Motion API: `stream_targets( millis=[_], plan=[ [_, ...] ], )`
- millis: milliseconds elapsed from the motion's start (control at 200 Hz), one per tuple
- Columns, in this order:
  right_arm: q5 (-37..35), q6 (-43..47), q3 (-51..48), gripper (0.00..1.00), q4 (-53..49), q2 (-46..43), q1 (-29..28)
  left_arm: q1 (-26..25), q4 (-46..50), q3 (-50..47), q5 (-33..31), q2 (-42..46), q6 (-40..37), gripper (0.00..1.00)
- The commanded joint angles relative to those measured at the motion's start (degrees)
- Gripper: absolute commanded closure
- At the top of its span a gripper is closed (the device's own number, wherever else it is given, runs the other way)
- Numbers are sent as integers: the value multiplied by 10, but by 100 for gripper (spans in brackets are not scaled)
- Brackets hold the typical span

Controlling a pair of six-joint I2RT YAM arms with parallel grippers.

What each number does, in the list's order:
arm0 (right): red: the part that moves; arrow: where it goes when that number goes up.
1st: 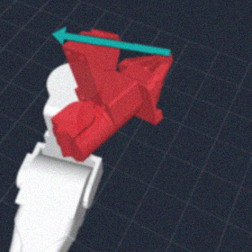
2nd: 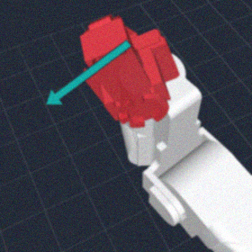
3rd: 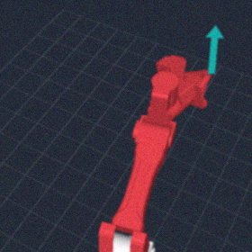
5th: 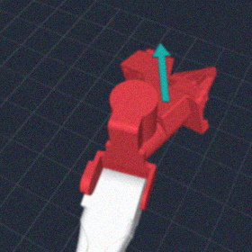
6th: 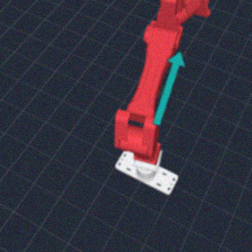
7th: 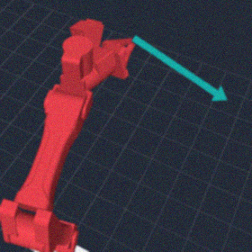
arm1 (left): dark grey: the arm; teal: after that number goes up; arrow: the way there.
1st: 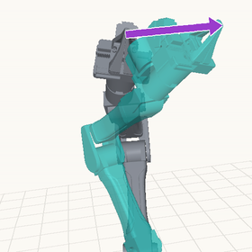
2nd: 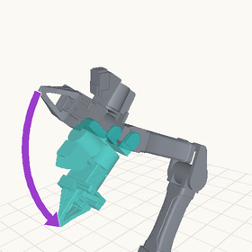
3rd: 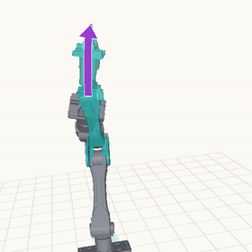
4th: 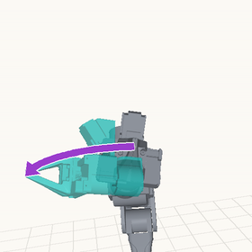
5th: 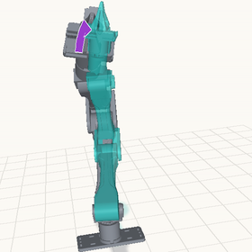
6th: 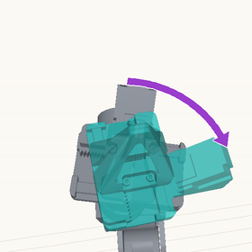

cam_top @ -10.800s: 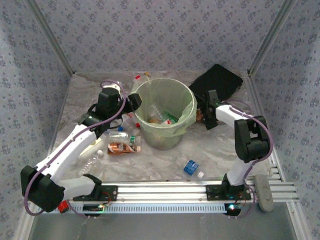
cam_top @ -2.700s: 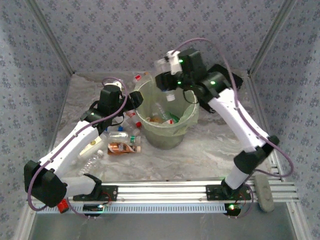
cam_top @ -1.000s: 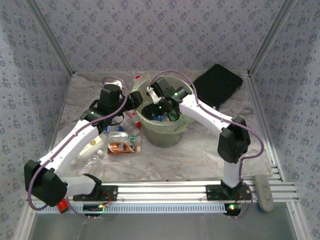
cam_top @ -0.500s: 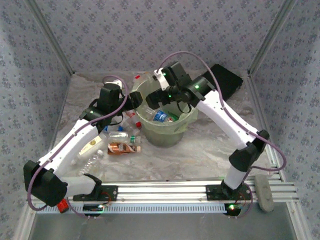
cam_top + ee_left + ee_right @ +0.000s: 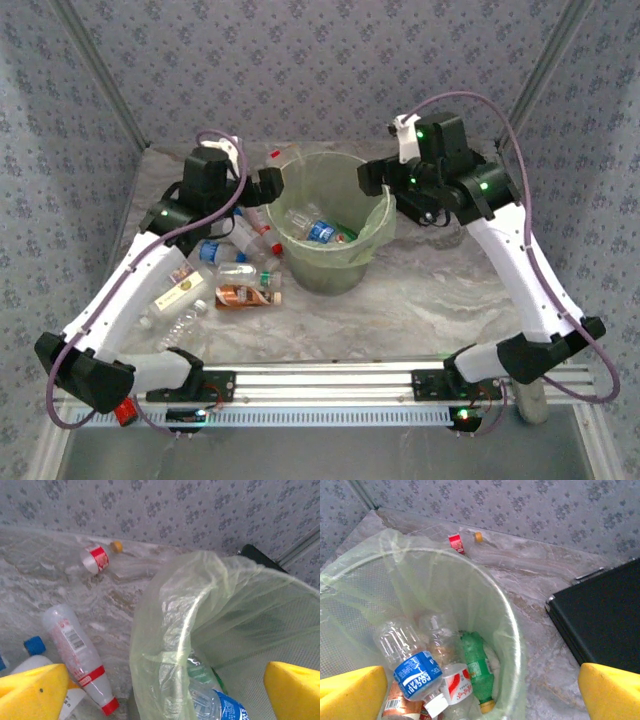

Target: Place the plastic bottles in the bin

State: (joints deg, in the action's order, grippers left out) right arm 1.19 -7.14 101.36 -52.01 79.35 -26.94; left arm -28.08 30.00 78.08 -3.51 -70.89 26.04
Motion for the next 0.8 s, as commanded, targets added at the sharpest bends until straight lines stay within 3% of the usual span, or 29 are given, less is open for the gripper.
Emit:
stream_targets(
  millis=[0, 125, 270, 510, 795],
  plan=[
    [35, -22, -34, 0, 21, -23, 21, 33, 46, 57, -2, 9, -67, 0],
    [60, -29, -69, 0, 31, -46, 40, 155, 48, 90, 127, -36, -51, 0],
    [73, -36, -103, 0, 28, -64, 55, 216, 41, 136, 179, -127, -82, 3],
    [116, -69, -163, 0, 21, -115, 87, 232, -14, 208, 247, -291, -148, 8],
    [267, -140, -238, 0, 15, -180, 141, 237, -5, 382, 296, -494, -176, 9]
  ],
)
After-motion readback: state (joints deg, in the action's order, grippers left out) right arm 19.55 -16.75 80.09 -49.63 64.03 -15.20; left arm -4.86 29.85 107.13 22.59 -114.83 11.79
